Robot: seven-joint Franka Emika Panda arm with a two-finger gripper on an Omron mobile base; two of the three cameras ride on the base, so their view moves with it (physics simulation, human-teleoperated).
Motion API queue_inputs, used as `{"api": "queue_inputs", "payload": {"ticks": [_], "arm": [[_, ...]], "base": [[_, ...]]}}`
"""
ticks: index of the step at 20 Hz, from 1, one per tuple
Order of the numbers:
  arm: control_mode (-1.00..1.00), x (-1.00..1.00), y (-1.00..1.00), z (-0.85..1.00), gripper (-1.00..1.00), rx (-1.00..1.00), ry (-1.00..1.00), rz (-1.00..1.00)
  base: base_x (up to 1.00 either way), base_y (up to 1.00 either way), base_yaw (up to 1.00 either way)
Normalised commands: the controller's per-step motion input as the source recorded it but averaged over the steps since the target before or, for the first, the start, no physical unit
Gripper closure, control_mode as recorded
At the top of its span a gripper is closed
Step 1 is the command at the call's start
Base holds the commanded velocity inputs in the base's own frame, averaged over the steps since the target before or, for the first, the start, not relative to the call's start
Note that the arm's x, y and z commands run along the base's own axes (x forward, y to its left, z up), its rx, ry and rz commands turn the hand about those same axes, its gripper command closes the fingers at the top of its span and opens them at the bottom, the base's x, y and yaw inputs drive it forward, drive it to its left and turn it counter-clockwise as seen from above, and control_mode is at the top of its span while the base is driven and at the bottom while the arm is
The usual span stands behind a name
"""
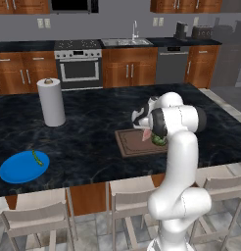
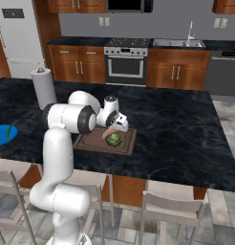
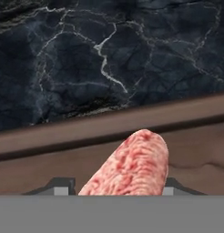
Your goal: Create a steak meal by picking up the steak and asparagus from the tray and placing them on the plate. Leave the artichoke on the tray.
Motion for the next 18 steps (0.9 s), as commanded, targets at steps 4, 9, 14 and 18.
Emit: {"api": "queue_inputs", "payload": {"ticks": [4, 9, 14, 18], "arm": [[-1.00, -0.17, 0.01, 0.39, 1.00, 0.00, -0.07, 0.00], [-1.00, -0.44, 0.19, 0.91, 1.00, 0.00, -0.08, 0.00], [-1.00, -0.68, 0.57, 0.69, 1.00, -0.03, -0.01, 0.00], [-1.00, -0.63, 0.88, 0.51, 1.00, -0.06, 0.00, 0.00]], "base": [[0.00, 0.00, 0.00], [0.00, 0.00, 0.00], [0.00, 0.00, 0.00], [0.00, 0.00, 0.00]]}}
